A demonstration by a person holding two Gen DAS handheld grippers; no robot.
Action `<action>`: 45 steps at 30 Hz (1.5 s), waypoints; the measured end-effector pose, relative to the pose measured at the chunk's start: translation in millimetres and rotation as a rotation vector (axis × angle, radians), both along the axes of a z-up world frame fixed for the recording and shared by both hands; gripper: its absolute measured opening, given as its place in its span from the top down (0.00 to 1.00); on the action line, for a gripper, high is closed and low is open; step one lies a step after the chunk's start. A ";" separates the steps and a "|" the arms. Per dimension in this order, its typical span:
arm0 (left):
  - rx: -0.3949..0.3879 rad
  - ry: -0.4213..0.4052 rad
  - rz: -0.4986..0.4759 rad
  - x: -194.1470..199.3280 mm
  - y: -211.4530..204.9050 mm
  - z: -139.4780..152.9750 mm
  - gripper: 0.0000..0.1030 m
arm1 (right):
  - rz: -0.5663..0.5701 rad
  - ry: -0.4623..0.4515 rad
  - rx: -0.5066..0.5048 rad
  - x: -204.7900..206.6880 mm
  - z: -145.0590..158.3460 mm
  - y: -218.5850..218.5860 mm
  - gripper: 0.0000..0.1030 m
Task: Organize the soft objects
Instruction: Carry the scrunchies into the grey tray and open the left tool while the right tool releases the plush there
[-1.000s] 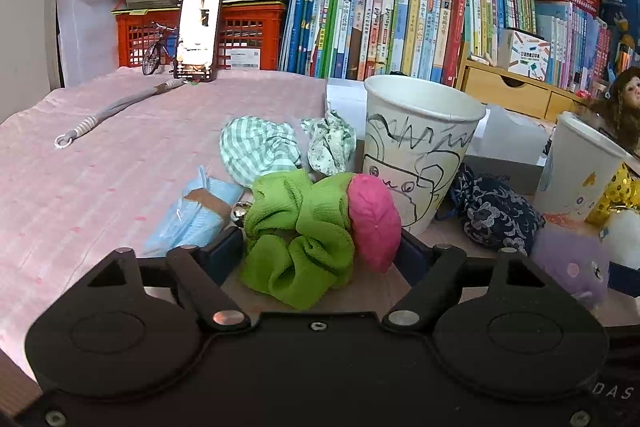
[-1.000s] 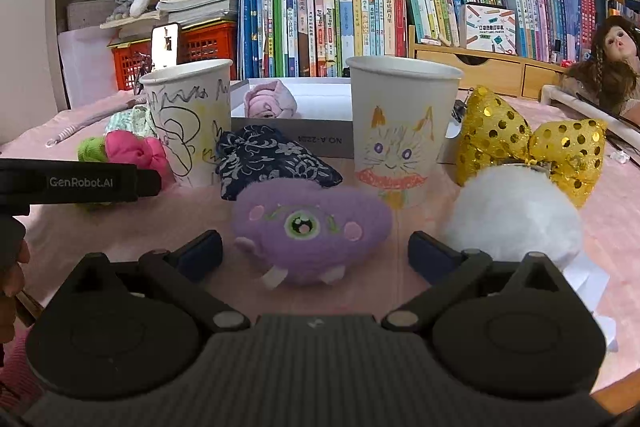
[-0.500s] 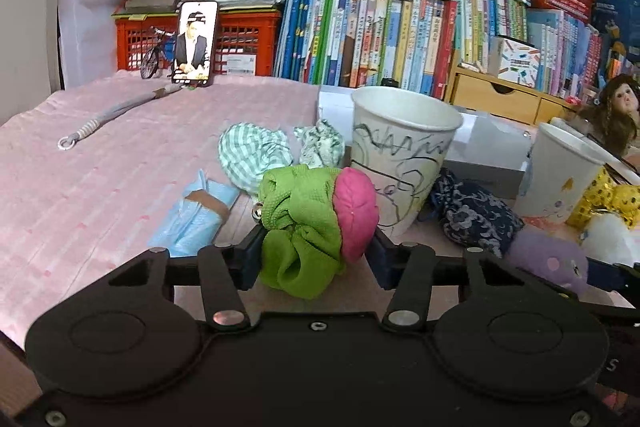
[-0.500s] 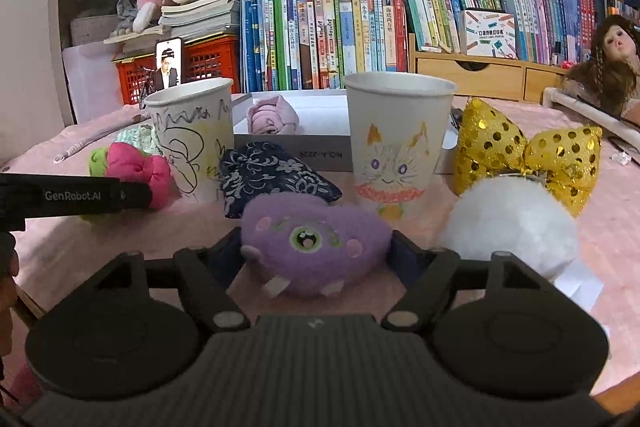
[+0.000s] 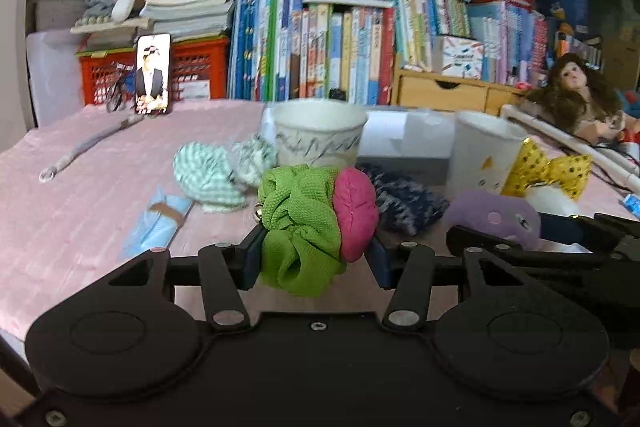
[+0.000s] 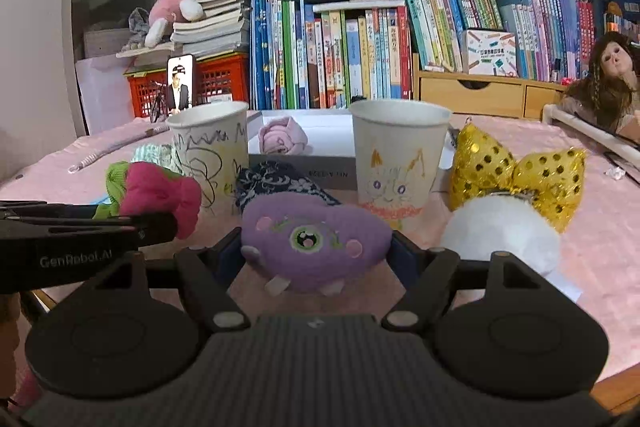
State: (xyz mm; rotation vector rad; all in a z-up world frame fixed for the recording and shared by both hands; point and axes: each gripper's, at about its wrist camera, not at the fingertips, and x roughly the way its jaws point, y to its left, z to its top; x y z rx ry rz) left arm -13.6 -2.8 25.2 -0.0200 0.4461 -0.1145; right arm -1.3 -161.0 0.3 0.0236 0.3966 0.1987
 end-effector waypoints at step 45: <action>-0.088 0.096 -0.096 155.4 21.6 136.4 0.52 | -0.058 -0.074 0.052 74.2 121.4 -89.2 0.26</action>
